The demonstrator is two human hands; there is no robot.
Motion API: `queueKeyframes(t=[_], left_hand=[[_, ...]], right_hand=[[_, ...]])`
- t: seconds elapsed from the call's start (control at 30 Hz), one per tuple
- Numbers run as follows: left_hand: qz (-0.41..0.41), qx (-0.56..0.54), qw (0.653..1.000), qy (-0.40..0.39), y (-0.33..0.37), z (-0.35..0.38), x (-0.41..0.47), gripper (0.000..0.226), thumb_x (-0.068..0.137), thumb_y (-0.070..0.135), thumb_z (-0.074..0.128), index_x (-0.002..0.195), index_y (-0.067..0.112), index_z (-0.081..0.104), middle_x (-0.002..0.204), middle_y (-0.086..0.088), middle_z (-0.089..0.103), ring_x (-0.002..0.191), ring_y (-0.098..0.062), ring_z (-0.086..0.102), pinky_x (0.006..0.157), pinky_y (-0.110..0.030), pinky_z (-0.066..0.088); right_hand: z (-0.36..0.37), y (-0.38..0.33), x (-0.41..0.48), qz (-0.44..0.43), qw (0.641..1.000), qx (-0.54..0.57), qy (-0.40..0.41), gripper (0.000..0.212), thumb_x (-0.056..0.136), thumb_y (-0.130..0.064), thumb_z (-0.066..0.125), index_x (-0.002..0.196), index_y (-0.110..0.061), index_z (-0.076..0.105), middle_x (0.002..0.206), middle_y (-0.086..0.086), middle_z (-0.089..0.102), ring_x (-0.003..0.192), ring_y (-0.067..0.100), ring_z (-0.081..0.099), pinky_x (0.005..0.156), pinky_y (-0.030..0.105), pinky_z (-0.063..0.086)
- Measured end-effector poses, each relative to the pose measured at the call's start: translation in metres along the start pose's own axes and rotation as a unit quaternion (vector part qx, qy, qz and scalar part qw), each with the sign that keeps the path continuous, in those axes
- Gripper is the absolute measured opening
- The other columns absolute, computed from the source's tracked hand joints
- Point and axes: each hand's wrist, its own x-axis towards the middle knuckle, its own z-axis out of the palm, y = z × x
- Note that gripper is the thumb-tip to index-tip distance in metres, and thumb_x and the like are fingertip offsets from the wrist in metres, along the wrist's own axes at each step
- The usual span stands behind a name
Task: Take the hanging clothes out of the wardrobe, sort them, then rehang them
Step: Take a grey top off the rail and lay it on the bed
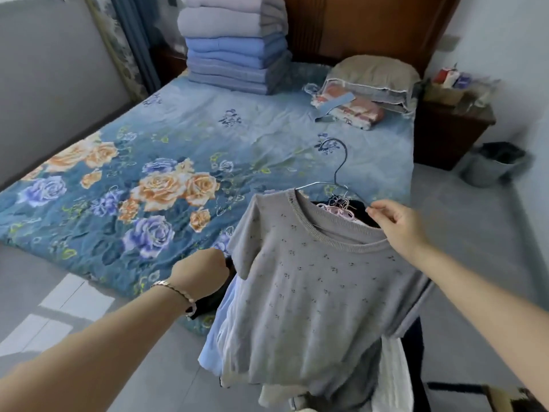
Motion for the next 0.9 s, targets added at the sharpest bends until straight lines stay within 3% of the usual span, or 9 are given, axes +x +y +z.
queueKeyframes(t=[0.1,0.2,0.33,0.5,0.57,0.63,0.7,0.83,0.9], left_hand=[[-0.032,-0.073,0.997,-0.011,0.029,0.002,0.057,0.019,0.092,0.014,0.038,0.095,0.009,0.057,0.086,-0.004,0.056,0.093,-0.026,0.060,0.073,-0.031,0.045],[-0.067,-0.121,0.990,-0.025,0.050,0.011,0.106,0.019,0.088,0.012,0.040,0.078,0.006,0.056,0.083,-0.013,0.064,0.077,-0.027,0.060,0.065,-0.026,0.041],[-0.117,-0.163,0.978,-0.057,0.063,0.035,0.159,0.018,0.087,0.012,0.042,0.073,0.012,0.054,0.082,-0.013,0.067,0.074,-0.026,0.061,0.066,-0.027,0.042],[-0.141,-0.196,0.968,-0.063,0.076,0.050,0.209,0.024,0.087,0.013,0.043,0.071,0.005,0.059,0.085,-0.016,0.069,0.068,-0.025,0.060,0.067,-0.034,0.048],[-0.138,-0.194,0.968,-0.073,0.083,0.051,0.223,0.026,0.087,0.014,0.043,0.065,0.011,0.054,0.083,-0.012,0.070,0.074,-0.026,0.064,0.070,-0.035,0.051],[-0.140,-0.209,0.963,-0.092,0.088,0.053,0.231,0.025,0.089,0.017,0.044,0.067,0.015,0.056,0.084,-0.009,0.071,0.080,-0.026,0.067,0.077,-0.038,0.054],[-0.139,-0.213,0.961,-0.105,0.090,0.055,0.235,0.022,0.090,0.020,0.045,0.073,0.017,0.058,0.086,-0.007,0.071,0.082,-0.026,0.068,0.078,-0.037,0.055],[-0.149,-0.221,0.957,-0.112,0.089,0.059,0.225,0.023,0.089,0.020,0.045,0.069,0.024,0.053,0.086,-0.003,0.070,0.082,-0.023,0.067,0.074,-0.031,0.054],[-0.161,-0.229,0.954,-0.112,0.083,0.058,0.214,0.022,0.088,0.021,0.044,0.068,0.025,0.052,0.087,-0.001,0.069,0.083,-0.023,0.066,0.073,-0.030,0.053]], right_hand=[[0.016,0.063,0.063,-0.025,0.996,-0.089,0.000,0.016,0.088,-0.013,0.062,0.095,0.000,0.069,0.086,0.013,0.060,0.086,0.019,0.055,0.078,0.024,0.037],[0.038,0.115,0.113,0.018,0.982,-0.189,-0.010,0.015,0.087,-0.012,0.063,0.097,-0.004,0.072,0.087,0.021,0.059,0.090,0.033,0.055,0.075,0.031,0.033],[0.074,0.170,0.155,0.161,0.947,-0.264,-0.089,0.024,0.097,-0.025,0.044,0.111,-0.017,0.062,0.101,0.014,0.067,0.093,0.035,0.059,0.069,0.032,0.037],[0.108,0.217,0.187,0.342,0.908,-0.226,-0.083,0.018,0.095,-0.008,0.034,0.090,-0.012,0.051,0.100,0.018,0.059,0.083,0.031,0.048,0.073,0.036,0.038],[0.115,0.227,0.197,0.403,0.892,-0.181,-0.098,0.026,0.097,-0.011,0.033,0.117,-0.008,0.049,0.122,0.022,0.054,0.105,0.037,0.051,0.090,0.040,0.040],[0.121,0.229,0.204,0.444,0.874,-0.159,-0.118,0.045,0.100,-0.015,0.030,0.143,-0.006,0.024,0.143,0.020,0.038,0.126,0.040,0.041,0.103,0.044,0.033],[0.124,0.228,0.206,0.417,0.878,-0.175,-0.158,0.053,0.097,-0.007,0.030,0.148,-0.008,0.014,0.147,0.018,0.035,0.129,0.038,0.040,0.101,0.042,0.035],[0.136,0.205,0.205,0.317,0.880,-0.226,-0.273,0.038,0.095,-0.007,0.037,0.133,-0.009,0.043,0.133,0.014,0.052,0.118,0.032,0.050,0.090,0.032,0.040],[0.148,0.182,0.202,0.268,0.865,-0.261,-0.336,0.031,0.095,-0.011,0.039,0.123,-0.012,0.053,0.124,0.009,0.059,0.109,0.028,0.055,0.085,0.029,0.043]])
